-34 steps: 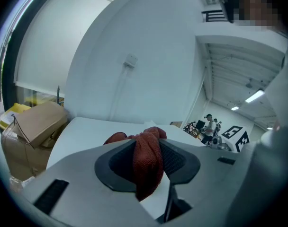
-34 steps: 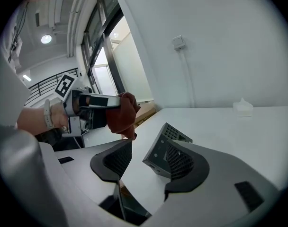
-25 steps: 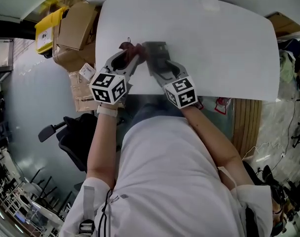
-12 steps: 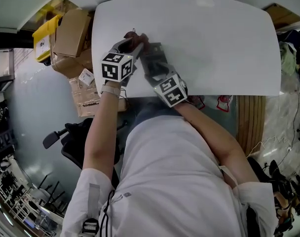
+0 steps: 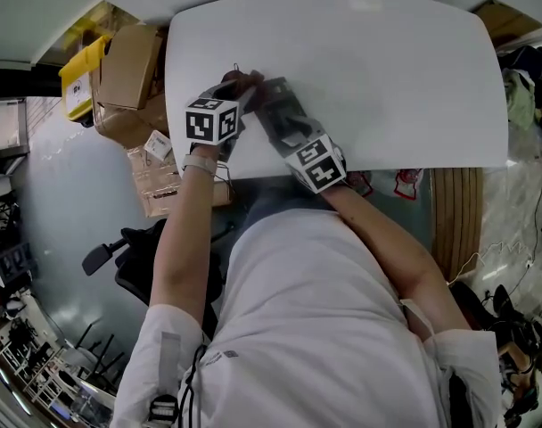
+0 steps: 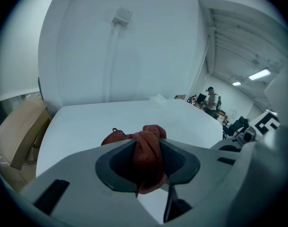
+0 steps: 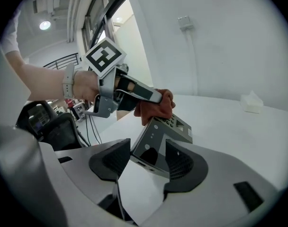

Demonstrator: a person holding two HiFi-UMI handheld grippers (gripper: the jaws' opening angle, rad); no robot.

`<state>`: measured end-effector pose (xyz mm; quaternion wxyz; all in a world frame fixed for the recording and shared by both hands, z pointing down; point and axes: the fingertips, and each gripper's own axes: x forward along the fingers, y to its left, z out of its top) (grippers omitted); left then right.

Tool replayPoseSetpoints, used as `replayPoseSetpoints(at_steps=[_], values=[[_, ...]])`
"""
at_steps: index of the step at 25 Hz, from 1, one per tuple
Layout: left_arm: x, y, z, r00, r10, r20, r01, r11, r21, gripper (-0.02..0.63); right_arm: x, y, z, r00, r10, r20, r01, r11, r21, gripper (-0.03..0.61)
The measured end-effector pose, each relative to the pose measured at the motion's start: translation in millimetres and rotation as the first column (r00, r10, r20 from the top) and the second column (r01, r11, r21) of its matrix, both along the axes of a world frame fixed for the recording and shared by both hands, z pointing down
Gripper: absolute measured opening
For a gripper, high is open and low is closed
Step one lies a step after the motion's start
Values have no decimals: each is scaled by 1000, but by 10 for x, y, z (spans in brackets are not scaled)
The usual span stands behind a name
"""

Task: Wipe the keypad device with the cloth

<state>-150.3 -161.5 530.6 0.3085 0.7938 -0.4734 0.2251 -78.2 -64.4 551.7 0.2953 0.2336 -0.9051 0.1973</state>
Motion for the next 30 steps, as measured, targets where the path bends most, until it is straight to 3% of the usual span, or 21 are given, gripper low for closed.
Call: replayPoseSetpoints(at_steps=[9,17,21,25,30], values=[[5,313,49,998,5,-61,-9,998,-58,129,307,1,4,1000,8,-11,-8,1000,-18,230],[53,568,90,996,92,-17,-93,989,-118,127,483,-27,15,998,6,-61,-9,999,-51,230],[99,648,85,988,155,-6,-154,976,-155,127,452,-19,-9,995,-20,-96,18,1000,-18,231],[77,548,-37,983,185,20,-181,975,-131,127,246,20,-55,993,-73,-98,71,997,-20,232],[44,287,-68,973,228,37,-223,970,-100,127,105,-22,79,980,-105,-170,105,994,-9,230]])
